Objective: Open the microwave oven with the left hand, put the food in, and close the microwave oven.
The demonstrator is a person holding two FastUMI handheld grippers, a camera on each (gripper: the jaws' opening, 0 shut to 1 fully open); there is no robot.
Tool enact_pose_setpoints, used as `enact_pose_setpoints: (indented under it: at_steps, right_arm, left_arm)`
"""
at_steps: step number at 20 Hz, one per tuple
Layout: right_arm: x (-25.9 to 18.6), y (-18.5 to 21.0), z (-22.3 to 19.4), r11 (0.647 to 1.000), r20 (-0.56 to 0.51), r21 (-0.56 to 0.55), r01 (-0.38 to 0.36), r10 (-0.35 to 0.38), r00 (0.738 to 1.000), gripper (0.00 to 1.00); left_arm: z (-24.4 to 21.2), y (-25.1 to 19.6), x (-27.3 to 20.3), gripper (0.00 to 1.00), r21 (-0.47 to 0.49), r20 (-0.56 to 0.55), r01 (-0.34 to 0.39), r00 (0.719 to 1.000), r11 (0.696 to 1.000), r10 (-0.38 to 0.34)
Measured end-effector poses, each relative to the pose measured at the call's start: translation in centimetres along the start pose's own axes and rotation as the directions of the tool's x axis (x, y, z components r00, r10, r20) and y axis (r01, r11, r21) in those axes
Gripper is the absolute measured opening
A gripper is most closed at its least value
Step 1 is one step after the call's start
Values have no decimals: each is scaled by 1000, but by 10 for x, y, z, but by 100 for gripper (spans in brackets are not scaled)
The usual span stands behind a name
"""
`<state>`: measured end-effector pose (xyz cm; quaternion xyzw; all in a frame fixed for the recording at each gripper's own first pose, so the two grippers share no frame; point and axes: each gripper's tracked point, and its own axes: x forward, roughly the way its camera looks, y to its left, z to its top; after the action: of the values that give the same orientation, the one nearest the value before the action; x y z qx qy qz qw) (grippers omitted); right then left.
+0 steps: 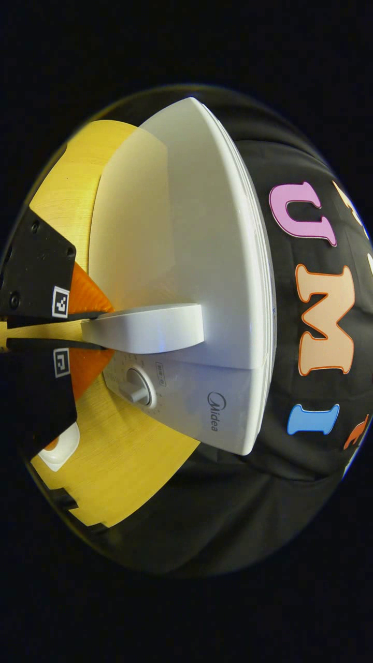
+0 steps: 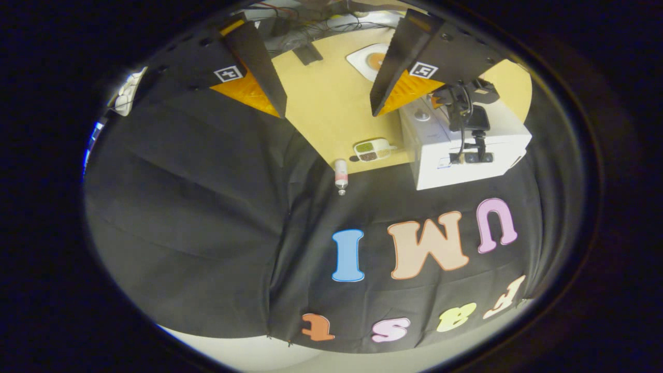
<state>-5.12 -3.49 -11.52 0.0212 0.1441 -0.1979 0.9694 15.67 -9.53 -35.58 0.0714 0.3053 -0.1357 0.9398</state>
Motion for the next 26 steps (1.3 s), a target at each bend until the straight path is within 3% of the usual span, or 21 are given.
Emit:
enact_pose_setpoints:
  at_steps: [4, 6, 7, 8, 12, 18, 22, 23, 25, 26]
  right_arm:
    - [3, -2, -7, 1000, -9, -15, -11, 11, 1000, 93]
    - [3, -2, -6, 1000, -11, -8, -23, 23, 1000, 93]
    - [6, -3, -9, 999, -14, -2, -32, 32, 999, 100]
    - [6, -3, -10, 999, -18, 5, -46, 46, 999, 93]
    - [11, 2, -16, 994, -29, 2, -110, 110, 993, 92]
    - [18, 23, -22, 975, -31, -38, -220, 219, 975, 93]
    - [25, 39, -29, 957, -51, -60, -284, 281, 958, 93]
    - [28, 42, -31, 952, -53, -70, -297, 294, 954, 93]
    - [31, 50, -34, 942, -66, -81, -326, 322, 945, 93]
    - [33, 54, -35, 937, -70, -82, -338, 333, 940, 93]
  left_arm:
    - [-2, 0, -2, 6, -24, -18, -3, 1000, 1000, 2]
    - [-20, -2, -27, 6, -35, -34, -15, 999, 999, 14]
    - [-25, -1, -38, 6, -7, -6, -2, 1000, 1000, 2]
    - [-34, 0, -49, 6, 3, -2, 8, 1000, 1000, -8]
    - [-59, 7, -86, 6, -5, -16, 29, 999, 1000, -29]
    - [-84, 22, -122, 12, -17, -48, -26, 999, 1000, 25]
    - [-89, 38, -142, 25, -142, -44, -69, 997, 987, 63]
    - [-90, 45, -145, 36, -168, -46, -86, 996, 982, 80]
    - [-95, 56, -154, 70, -197, -54, -106, 994, 975, 97]
    - [-97, 59, -158, 73, -200, -57, -114, 993, 973, 104]
